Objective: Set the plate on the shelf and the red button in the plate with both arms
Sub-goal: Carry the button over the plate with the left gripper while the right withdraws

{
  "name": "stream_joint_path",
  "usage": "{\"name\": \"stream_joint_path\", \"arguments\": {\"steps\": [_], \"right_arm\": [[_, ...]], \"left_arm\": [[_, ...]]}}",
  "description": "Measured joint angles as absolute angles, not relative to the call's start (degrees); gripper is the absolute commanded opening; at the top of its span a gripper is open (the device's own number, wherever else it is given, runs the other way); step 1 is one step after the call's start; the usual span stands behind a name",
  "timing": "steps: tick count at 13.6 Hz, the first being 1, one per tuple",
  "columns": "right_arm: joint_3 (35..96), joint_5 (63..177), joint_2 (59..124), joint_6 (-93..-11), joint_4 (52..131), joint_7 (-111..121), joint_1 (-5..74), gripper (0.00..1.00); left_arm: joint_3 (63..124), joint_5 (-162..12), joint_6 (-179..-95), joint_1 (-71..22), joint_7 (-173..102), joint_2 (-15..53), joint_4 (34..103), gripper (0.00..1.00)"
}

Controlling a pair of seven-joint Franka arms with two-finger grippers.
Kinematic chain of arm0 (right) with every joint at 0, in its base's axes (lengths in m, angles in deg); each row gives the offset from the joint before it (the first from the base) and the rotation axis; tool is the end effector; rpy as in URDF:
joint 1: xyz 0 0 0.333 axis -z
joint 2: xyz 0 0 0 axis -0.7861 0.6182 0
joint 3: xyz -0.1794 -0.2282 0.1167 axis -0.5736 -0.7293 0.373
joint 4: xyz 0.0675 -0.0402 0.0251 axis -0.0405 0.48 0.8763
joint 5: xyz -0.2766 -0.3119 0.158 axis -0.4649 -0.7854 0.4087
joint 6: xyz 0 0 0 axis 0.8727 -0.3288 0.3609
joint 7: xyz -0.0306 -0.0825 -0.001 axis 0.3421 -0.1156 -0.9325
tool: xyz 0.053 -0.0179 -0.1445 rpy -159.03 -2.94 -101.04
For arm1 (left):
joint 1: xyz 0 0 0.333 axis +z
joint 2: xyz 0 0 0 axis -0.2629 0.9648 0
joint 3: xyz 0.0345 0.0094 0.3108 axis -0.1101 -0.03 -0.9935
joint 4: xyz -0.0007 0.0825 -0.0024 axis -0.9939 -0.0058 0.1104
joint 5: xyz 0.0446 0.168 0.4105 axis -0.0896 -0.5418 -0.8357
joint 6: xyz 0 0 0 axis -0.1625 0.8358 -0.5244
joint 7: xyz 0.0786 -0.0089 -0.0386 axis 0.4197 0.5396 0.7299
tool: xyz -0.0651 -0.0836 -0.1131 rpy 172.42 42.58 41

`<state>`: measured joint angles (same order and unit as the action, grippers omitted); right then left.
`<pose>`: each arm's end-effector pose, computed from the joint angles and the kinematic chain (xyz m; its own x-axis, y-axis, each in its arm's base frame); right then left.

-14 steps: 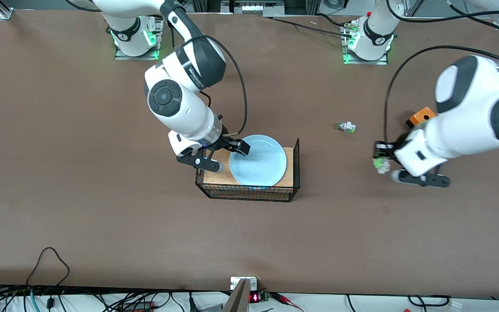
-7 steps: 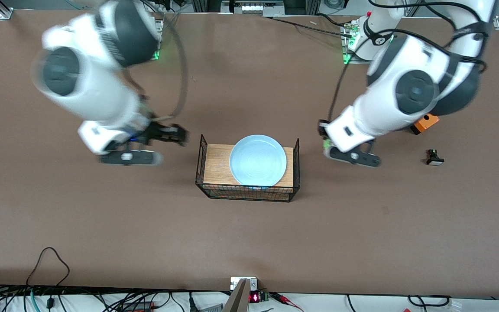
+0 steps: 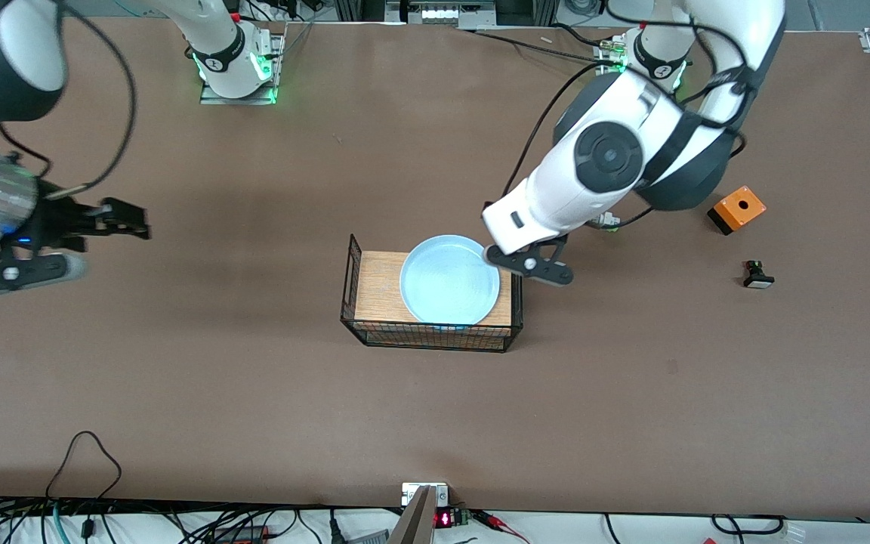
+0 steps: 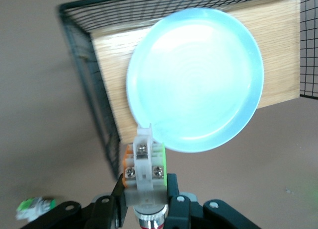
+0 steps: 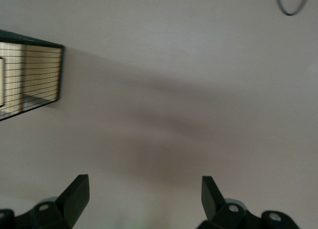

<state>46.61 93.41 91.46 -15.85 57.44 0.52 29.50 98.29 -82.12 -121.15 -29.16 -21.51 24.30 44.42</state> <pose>0.6913 0.0630 0.5352 0.9769 0.1770 -0.1196 0.1735 -0.9840 -0.0394 0.6218 -0.4147 0.3799 0.9605 -0.2437 -0.1342 -0.2140 -0.9554 0.2037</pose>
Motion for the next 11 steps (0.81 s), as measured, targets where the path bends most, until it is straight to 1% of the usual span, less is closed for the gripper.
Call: {"name": "stream_joint_path", "arguments": {"steps": [4, 8, 11], "right_arm": [[45.12, 93.21, 92.1, -15.85, 57.55, 0.51, 29.7, 1.0], [45.13, 93.32, 93.55, -15.84, 58.04, 0.68, 29.7, 1.0], [44.98, 93.32, 94.26, -16.26, 59.31, 0.78, 30.16, 1.0]], "left_arm": [[98.1, -82.19, -126.31, -32.97, -17.23, 27.69, 42.98, 0.0], [96.27, -85.88, -126.94, -37.15, -14.84, 30.38, 40.42, 0.0], [95.76, -87.45, -127.39, -38.25, -14.0, 32.44, 38.31, 0.0]]}}
